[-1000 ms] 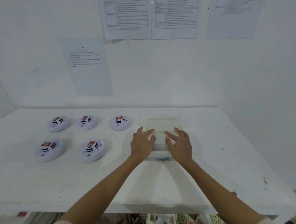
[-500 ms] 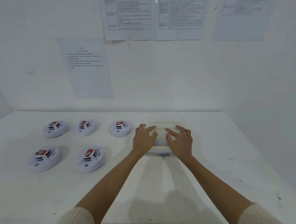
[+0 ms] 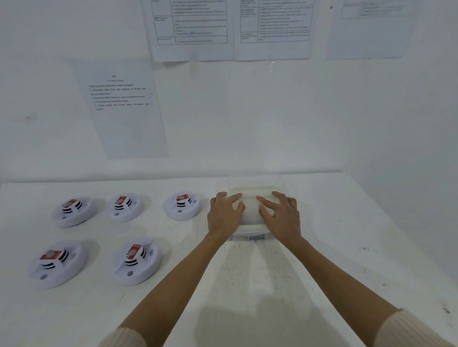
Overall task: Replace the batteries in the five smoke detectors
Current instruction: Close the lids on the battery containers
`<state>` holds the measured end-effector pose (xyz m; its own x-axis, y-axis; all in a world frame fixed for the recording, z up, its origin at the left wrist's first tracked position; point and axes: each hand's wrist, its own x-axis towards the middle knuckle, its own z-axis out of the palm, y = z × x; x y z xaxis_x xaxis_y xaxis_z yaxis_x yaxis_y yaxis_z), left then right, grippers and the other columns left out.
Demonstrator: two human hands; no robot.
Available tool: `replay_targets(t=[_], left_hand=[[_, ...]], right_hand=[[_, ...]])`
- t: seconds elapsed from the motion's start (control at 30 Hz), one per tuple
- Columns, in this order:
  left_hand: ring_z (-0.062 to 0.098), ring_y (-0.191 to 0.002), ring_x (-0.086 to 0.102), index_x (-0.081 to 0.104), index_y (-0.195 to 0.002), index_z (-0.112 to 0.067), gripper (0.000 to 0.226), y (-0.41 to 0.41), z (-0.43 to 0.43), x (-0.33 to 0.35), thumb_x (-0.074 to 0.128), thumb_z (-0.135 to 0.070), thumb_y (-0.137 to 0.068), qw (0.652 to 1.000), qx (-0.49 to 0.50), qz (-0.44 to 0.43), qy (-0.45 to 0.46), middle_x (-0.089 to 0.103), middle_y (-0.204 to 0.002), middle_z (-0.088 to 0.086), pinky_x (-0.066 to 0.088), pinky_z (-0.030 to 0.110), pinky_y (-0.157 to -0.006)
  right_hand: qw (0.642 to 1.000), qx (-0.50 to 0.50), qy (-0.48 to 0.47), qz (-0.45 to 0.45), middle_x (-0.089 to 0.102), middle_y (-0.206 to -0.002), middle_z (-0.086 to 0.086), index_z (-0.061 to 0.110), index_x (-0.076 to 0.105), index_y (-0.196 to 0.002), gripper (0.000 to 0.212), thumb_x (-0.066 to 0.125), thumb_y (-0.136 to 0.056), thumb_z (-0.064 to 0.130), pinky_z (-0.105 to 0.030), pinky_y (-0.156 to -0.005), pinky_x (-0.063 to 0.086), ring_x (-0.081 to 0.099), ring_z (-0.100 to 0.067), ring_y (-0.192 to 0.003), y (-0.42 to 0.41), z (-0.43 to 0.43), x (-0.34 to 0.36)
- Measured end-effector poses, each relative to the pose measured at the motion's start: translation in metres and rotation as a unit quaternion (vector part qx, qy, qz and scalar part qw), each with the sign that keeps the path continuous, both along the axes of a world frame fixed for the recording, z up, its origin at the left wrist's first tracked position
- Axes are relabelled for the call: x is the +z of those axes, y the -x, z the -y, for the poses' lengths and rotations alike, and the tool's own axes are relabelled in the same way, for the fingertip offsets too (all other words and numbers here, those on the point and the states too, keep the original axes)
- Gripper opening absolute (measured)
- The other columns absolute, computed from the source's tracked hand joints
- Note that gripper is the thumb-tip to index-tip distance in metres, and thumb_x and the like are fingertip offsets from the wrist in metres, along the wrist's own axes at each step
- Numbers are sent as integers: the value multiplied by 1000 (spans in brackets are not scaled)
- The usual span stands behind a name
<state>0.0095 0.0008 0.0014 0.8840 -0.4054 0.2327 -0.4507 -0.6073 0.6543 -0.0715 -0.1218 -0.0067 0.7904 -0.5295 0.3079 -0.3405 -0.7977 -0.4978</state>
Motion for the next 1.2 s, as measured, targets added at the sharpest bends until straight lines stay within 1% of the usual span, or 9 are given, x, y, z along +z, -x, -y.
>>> replay_targets(t=[0.3,0.47,0.6,0.67,0.73,0.8,0.9,1.07,1.2], left_hand=[[24,-137,27,46,-136,-30,40,-11,-2,9,42,-35,-96,997,-42,-57,-43,28,-151,4,30,37,-106],[27,-136,30,36,-142,-29,47,-25,7,26,43,-36,-96,991,-57,-125,2,28,-149,12,25,37,-110],[32,-141,19,23,-147,-29,55,-37,18,40,33,-49,-96,981,-24,-144,-126,21,-153,14,1,55,-112],[33,-142,14,17,-148,-31,57,-45,23,45,28,-54,-96,974,-16,-136,-182,18,-154,15,-4,58,-111],[34,-143,9,11,-148,-33,60,-59,28,44,25,-56,-96,969,-35,-146,-195,13,-155,15,-2,56,-112],[31,-144,5,6,-149,-30,63,-70,34,41,26,-56,-96,965,-74,-184,-169,9,-157,13,3,50,-115],[25,-145,0,1,-150,-24,67,-79,44,40,27,-54,-96,952,-125,-249,-130,4,-158,6,5,45,-117],[28,-145,-4,2,-149,-29,56,-97,59,43,26,-43,-101,950,-119,-266,-116,0,-158,10,9,49,-115],[27,-145,6,4,-149,-30,54,-126,63,34,31,-27,-102,956,-110,-255,-91,5,-157,9,12,42,-115]], right_hand=[[1000,1,-12,-20,32,-146,5,40,54,-125,34,44,-93,47,-38,-104,30,21,-21,-133,1,1,6],[997,-10,-77,27,28,-148,3,40,54,-125,34,48,-92,44,-39,-105,28,17,-24,-134,-9,16,28],[992,-12,-124,-36,29,-148,-5,38,49,-130,39,51,-90,41,-37,-108,18,12,-23,-140,-39,47,41],[987,9,-136,-87,26,-150,-11,34,46,-133,43,50,-91,42,-34,-111,10,10,-20,-142,-51,59,45],[980,26,-162,-116,23,-151,-15,31,44,-136,46,50,-92,42,-35,-113,7,11,-21,-143,-58,67,45],[969,35,-220,-105,26,-151,-14,31,48,-133,48,57,-87,43,-41,-116,15,24,-27,-139,-64,74,39],[960,55,-260,-90,30,-149,-10,31,53,-129,49,65,-82,38,-38,-113,27,35,-26,-134,-74,74,30],[960,40,-254,-112,10,-153,-14,36,44,-135,53,61,-85,40,-43,-116,16,17,-31,-140,-96,81,27],[961,52,-242,-119,4,-155,-12,38,40,-137,53,58,-87,41,-48,-115,12,5,-29,-143,-113,87,26]])
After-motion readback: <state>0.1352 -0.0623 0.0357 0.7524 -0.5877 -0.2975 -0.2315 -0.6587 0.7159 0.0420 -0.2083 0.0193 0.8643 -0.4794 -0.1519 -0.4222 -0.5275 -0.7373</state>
